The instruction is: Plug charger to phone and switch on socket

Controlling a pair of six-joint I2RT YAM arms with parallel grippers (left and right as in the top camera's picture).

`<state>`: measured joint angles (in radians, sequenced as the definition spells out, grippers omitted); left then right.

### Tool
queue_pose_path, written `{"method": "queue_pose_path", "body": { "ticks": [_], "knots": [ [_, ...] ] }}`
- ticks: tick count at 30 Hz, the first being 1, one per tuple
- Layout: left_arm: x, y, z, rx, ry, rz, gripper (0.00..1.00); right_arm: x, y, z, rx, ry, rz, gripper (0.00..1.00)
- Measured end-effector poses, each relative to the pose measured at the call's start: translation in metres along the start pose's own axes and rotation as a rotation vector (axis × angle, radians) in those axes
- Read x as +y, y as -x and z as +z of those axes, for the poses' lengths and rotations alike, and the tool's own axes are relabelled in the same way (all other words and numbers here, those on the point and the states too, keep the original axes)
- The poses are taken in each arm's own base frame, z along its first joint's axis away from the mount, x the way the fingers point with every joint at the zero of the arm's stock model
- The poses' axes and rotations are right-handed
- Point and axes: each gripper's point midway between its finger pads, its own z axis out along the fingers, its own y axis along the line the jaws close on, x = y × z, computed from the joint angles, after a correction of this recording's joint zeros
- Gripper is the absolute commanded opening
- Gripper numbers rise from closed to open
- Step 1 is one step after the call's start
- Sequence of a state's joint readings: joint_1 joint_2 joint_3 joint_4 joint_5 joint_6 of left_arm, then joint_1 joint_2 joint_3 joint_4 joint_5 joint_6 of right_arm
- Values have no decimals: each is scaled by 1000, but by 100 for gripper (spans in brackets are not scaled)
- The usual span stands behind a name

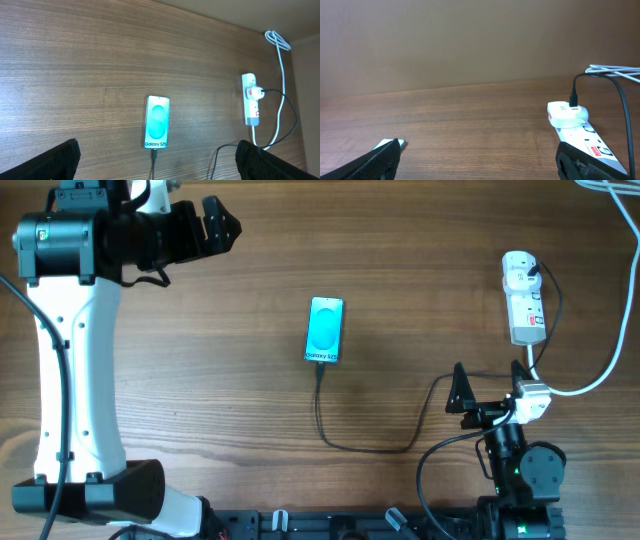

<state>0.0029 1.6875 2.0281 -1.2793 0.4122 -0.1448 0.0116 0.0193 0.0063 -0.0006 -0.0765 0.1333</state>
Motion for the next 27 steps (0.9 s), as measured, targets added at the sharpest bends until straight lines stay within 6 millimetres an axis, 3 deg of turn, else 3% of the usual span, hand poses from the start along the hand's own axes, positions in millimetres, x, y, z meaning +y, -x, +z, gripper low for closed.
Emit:
{"method": "queue_pose_path", "body": {
  "ticks": [16, 21, 25, 27],
  "knots": [
    [1, -2, 0, 8, 2, -3, 100, 0, 0, 0, 0, 0, 0, 100],
    [14, -2, -2, -8, 84, 29, 100, 0, 0, 0, 0, 0, 0, 100],
    [7, 5, -19, -161, 79, 135, 100, 0, 0, 0, -1, 0, 0, 100],
    [5, -6, -33, -258, 69, 181, 100, 0, 1, 0, -3, 0, -1, 100]
  ]
}}
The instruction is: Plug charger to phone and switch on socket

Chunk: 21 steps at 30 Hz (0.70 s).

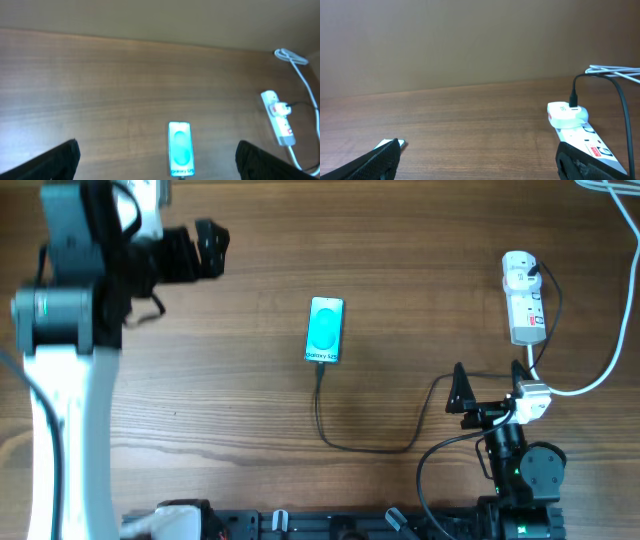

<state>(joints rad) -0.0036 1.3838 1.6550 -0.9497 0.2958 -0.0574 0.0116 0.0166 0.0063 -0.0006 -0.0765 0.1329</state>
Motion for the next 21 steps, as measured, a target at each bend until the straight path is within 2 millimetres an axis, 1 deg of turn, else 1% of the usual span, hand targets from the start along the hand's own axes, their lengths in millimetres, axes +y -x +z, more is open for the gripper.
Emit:
{"method": "queue_pose_path", "body": {
  "ticks": [2, 3, 4, 5, 7, 8, 10, 14, 17, 21],
  "knots": [
    [0, -12, -8, -55, -4, 21, 100, 0, 0, 0, -1, 0, 0, 100],
    [3, -23, -8, -88, -1, 31, 100, 0, 1, 0, -3, 0, 0, 100],
    [7, -36, -8, -101, 3, 34, 100, 0, 1, 0, -3, 0, 0, 100],
    [14, -55, -5, -120, 12, 33, 100, 0, 1, 0, -3, 0, 0, 100],
    [20, -75, -3, -183, 13, 50, 100, 0, 1, 0, -4, 1, 0, 100],
    [25, -92, -2, -206, 20, 52, 100, 0, 1, 0, -4, 1, 0, 100],
    [28, -112, -7, -266, 19, 66, 100, 0, 1, 0, -5, 1, 0, 100],
    [32, -146, -10, -367, 15, 96, 100, 0, 1, 0, -5, 1, 0, 100],
    [38, -181, -3, -409, 13, 109, 100, 0, 1, 0, -5, 1, 0, 100],
    [43, -208, 3, -459, 11, 124, 100, 0, 1, 0, -5, 1, 0, 100]
  ]
}}
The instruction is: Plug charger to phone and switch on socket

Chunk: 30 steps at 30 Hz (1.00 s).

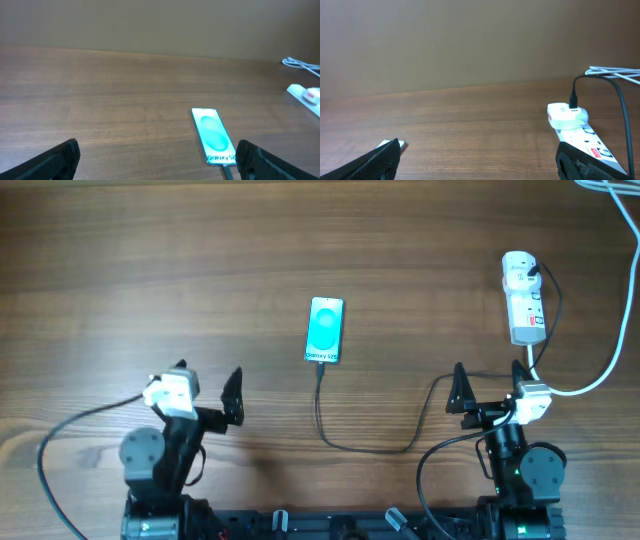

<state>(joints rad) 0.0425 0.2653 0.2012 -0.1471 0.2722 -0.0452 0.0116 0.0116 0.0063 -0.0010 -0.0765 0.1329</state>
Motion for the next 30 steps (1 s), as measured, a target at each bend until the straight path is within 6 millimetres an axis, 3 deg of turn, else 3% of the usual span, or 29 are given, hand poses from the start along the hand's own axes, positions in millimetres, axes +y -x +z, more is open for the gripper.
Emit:
{"method": "queue_pose_path", "body": {
  "ticks": [6, 10, 14, 19, 30],
  "knots": [
    [6, -28, -2, -44, 12, 11, 100, 0, 0, 0, 0, 0, 0, 100],
    [7, -21, -5, -89, 22, 23, 100, 0, 0, 0, 0, 0, 0, 100],
    [6, 1, -8, -200, 29, 49, 100, 0, 0, 0, 0, 0, 0, 100],
    [11, -13, -5, -154, 43, 37, 100, 0, 0, 0, 0, 0, 0, 100],
    [12, -13, -5, -156, 49, 36, 100, 0, 0, 0, 0, 0, 0, 100]
  ]
}}
